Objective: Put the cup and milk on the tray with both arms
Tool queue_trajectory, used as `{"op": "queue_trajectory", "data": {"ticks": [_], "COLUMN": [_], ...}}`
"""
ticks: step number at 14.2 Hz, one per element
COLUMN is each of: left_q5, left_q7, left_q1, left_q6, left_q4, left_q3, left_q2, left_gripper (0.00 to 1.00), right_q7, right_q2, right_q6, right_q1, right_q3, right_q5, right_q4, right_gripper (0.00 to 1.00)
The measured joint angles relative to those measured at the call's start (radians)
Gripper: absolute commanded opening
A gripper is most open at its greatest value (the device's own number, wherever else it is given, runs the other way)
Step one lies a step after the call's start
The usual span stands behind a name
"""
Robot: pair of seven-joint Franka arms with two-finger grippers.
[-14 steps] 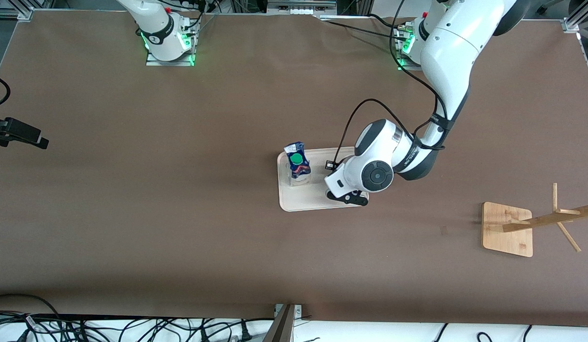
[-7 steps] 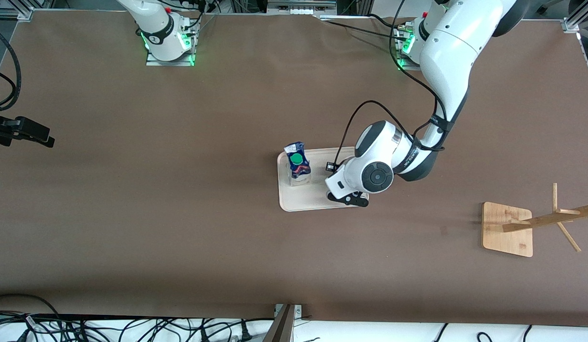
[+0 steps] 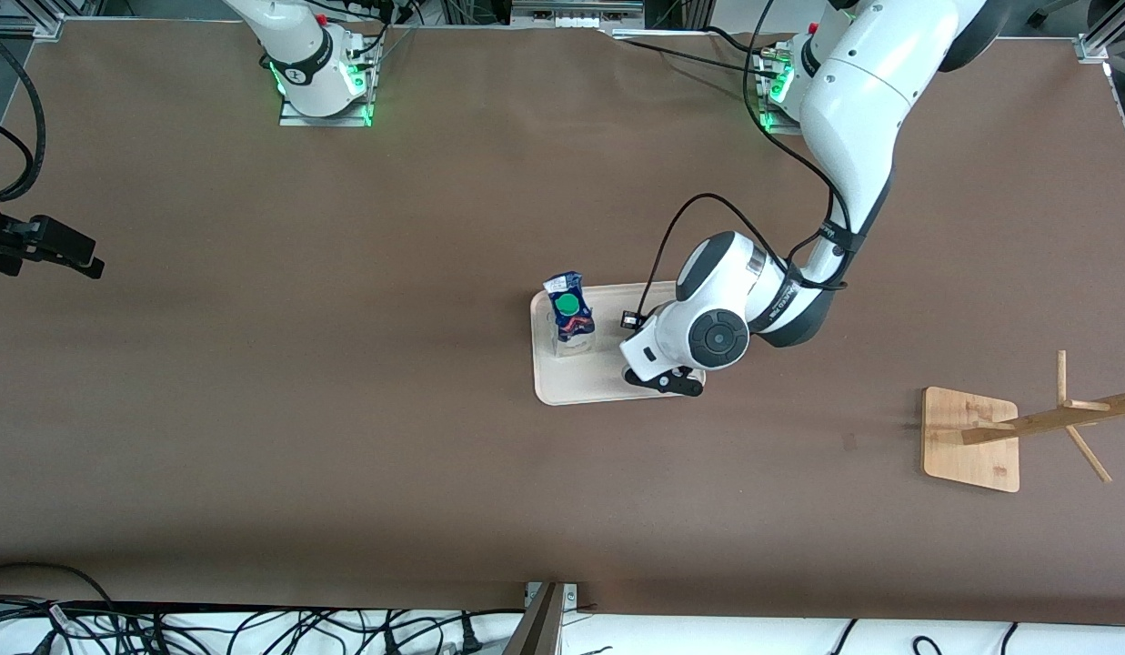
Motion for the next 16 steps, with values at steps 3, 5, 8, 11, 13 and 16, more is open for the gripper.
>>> {"op": "queue_trajectory", "data": {"ticks": [3,5,8,11,13,16], "left_q5": [0.000,0.000,0.000,0.001,0.002,0.003], "left_q7": [-0.008,-0.011,-0.011,-0.006,-0.005,-0.003], "left_q1": [0.000,0.000,0.001,0.015,0.049,0.126], "left_q6": [0.002,0.004,0.004,0.003,-0.028,-0.101], "left_q4": [0.001,0.007,0.027,0.039,0.045,0.047], "left_q3": [0.002,0.002,0.006,0.029,0.035,0.045], "left_q2": [0.002,0.002,-0.006,-0.048,-0.108,-0.225], "left_gripper": [1.00,1.00,1.00,1.00,1.00,1.00], "right_q7": [0.000,0.000,0.000,0.000,0.000,0.000], "right_q2": [-0.002,-0.002,-0.002,-0.002,-0.002,-0.002], "right_q6": [-0.002,-0.002,-0.002,-0.002,-0.002,-0.002], "right_q1": [0.000,0.000,0.001,-0.001,-0.002,-0.003], "right_q3": [0.000,0.000,0.003,-0.002,-0.008,-0.011], "right_q5": [-0.003,-0.003,-0.003,-0.003,-0.003,-0.003], "right_q4": [-0.004,-0.007,-0.007,-0.007,-0.008,-0.008], "right_gripper": [1.00,1.00,1.00,1.00,1.00,1.00]}}
